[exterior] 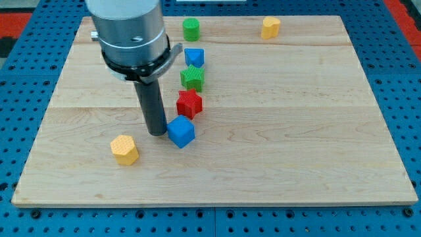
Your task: Push the yellow hexagon to the bottom of the blue cube
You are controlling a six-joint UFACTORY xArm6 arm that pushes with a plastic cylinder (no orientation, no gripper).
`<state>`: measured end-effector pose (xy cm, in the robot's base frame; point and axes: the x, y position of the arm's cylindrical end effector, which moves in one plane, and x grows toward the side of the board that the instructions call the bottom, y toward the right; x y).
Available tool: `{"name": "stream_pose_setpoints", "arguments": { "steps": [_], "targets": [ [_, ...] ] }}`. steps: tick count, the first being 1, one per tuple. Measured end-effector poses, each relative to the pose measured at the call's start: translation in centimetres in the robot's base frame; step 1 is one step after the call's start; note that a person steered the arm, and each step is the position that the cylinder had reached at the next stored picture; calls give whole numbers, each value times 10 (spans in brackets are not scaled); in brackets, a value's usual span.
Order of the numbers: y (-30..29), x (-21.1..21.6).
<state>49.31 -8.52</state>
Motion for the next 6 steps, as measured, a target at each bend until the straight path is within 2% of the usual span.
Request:
{"name": "stream_pose_setpoints", "arguments": {
  "steps": [1, 3, 4, 6],
  "targets": [
    [-11, -2],
    [-119, -17],
    [-111, 17],
    [-63, 19]
  ]
}}
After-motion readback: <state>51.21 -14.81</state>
